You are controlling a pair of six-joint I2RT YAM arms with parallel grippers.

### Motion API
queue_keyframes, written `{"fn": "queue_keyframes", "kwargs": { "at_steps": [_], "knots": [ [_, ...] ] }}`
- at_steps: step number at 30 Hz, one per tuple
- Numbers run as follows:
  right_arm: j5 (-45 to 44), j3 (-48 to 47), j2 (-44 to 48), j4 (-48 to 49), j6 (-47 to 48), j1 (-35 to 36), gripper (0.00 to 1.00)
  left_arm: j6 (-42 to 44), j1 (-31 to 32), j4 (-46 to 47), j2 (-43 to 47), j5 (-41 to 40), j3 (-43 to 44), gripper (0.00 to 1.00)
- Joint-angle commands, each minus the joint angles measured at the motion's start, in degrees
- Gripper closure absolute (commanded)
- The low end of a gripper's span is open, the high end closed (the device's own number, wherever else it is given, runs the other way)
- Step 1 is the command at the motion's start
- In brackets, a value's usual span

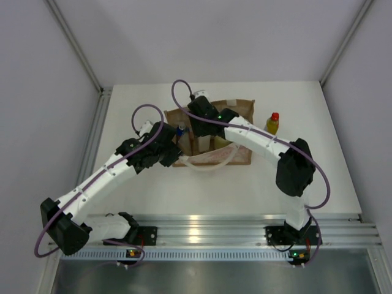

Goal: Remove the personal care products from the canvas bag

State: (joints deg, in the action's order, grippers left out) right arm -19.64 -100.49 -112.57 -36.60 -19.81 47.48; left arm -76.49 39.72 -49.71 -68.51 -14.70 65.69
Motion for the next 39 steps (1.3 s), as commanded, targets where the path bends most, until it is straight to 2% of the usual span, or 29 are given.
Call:
{"fn": "queue_keyframes", "kwargs": {
  "at_steps": [1, 8, 14, 18, 21, 28, 31, 34, 39],
  "knots": [
    [-1.81, -4.45, 10.96, 3.47, 1.0, -0.72, 1.0, 0.81, -0.26, -0.91, -0.04, -1.21, 2.16, 0.65],
    [-0.14, -11.04, 12.91, -1.98, 2.32, -1.6, 1.0, 1.43, -0.35, -1.09, -0.31, -1.21, 2.69, 0.65],
    [1.71, -21.05, 12.99, -11.29, 3.46, -2.22, 1.0, 1.96, -0.35, -1.09, -0.31, -1.12, 2.78, 0.65],
    [1.8, -26.41, 15.79, -14.99, 3.99, -2.75, 1.0, 2.04, -0.35, -1.09, -0.13, -0.95, 2.6, 0.65],
    [-0.04, -26.87, 19.83, -15.87, 4.08, -3.54, 1.0, 2.22, -0.35, -1.09, -0.13, -0.77, 2.69, 0.65],
    [-7.07, -23.97, 30.91, -16.22, 4.69, -11.17, 1.0, 2.75, -0.35, -1.09, 0.04, -0.51, 2.69, 0.65],
    [-7.87, -20.81, 35.22, -16.4, 5.92, -18.45, 1.0, 2.75, -0.35, -1.0, 0.04, -0.16, 2.51, 0.65],
    [-7.61, -15.11, 38.48, -16.31, 6.63, -23.47, 1.0, 2.92, -0.35, -1.09, 0.04, 0.2, 2.69, 0.65],
    [-10.76, -2.19, 42.86, -14.82, 7.42, -26.91, 1.0, 3.62, -0.35, -1.09, 0.39, 0.11, 3.3, 0.65]
  ]
}}
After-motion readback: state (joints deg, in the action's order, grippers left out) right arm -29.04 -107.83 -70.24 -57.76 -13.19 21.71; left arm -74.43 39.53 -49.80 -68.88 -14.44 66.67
